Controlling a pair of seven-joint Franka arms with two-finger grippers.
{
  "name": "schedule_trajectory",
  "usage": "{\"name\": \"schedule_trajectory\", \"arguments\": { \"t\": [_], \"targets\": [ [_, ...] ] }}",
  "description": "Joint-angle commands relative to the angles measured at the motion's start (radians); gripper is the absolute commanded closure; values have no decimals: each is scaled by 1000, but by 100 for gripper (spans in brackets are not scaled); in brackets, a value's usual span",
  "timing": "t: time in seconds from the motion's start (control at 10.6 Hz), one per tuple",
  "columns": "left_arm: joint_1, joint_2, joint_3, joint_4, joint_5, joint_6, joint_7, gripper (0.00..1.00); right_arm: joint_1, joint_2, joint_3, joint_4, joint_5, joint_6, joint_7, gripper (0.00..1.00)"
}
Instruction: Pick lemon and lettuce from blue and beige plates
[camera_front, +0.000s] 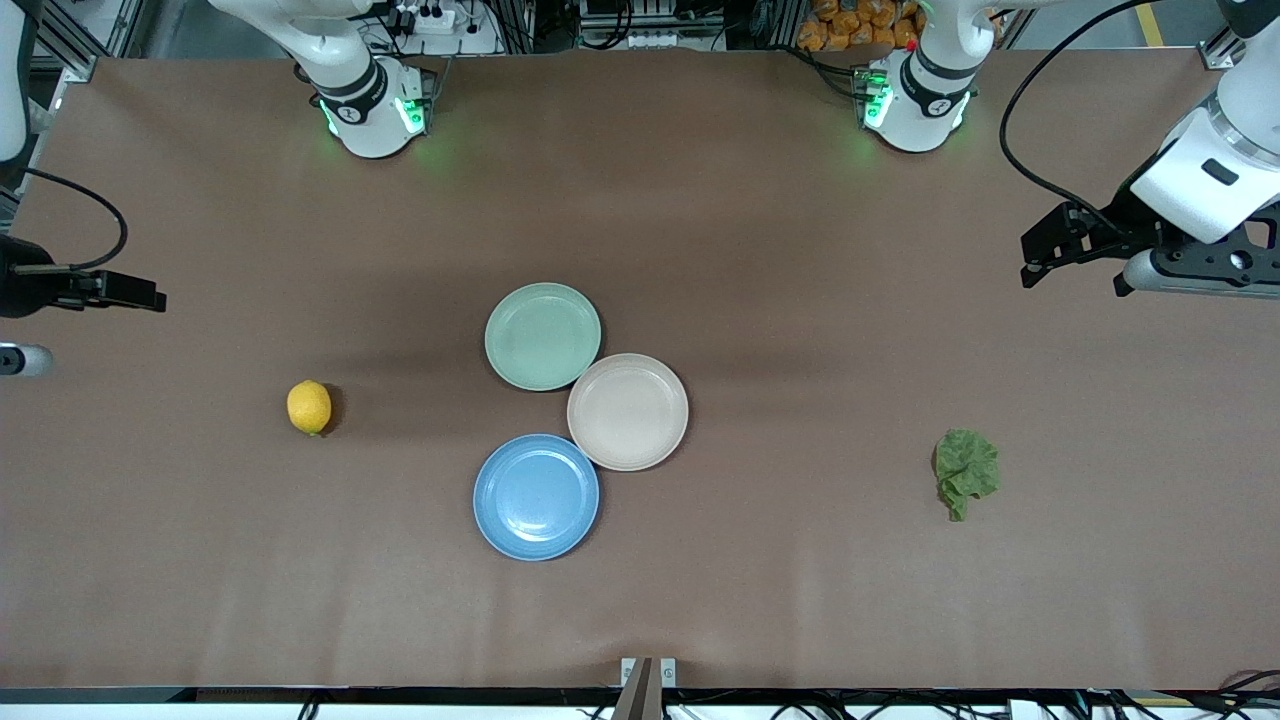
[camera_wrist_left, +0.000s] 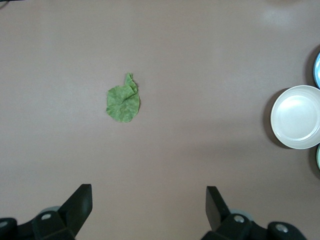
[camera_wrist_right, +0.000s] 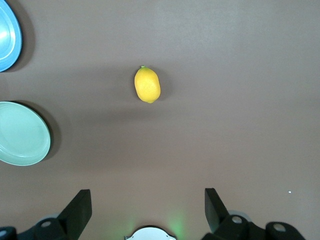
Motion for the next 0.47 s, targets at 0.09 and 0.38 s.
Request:
{"name": "schedule_trajectory", "arguments": {
  "t": [0.09, 0.38],
  "targets": [
    [3, 3, -1, 17, -9, -20, 4, 0, -20, -51, 11, -6, -3, -32, -6, 0],
    [2, 3, -1, 17, -9, -20, 4, 0, -20, -88, 9, -6, -3, -46, 0, 0]
  ]
}}
